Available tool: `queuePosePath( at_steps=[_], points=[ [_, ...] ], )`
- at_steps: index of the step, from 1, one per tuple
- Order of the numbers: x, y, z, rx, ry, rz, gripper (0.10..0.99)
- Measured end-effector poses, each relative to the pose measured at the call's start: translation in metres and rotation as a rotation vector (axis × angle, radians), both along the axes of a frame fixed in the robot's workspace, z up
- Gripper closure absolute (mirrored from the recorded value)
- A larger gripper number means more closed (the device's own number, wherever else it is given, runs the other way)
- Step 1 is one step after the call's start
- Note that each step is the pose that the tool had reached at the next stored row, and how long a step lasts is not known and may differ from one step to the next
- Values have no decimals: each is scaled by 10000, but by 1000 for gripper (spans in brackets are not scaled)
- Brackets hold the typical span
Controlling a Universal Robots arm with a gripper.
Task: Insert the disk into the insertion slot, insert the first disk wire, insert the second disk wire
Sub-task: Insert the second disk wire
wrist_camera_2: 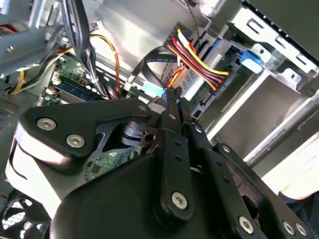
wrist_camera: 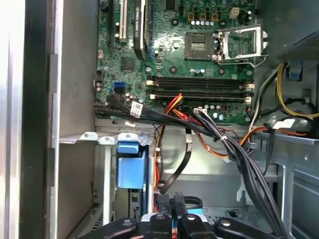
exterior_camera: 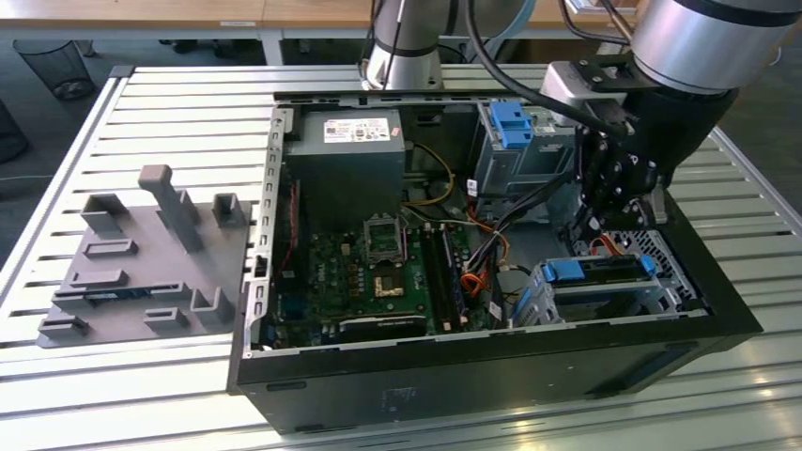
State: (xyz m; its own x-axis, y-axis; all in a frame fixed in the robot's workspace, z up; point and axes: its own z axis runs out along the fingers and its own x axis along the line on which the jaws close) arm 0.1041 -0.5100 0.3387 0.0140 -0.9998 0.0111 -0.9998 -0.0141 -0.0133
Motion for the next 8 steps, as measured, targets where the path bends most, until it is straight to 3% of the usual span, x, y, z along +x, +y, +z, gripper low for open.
queuePosePath(
  at_steps=[8],
  points=[
    [0, -89, -1, 13, 0, 0, 941]
  ],
)
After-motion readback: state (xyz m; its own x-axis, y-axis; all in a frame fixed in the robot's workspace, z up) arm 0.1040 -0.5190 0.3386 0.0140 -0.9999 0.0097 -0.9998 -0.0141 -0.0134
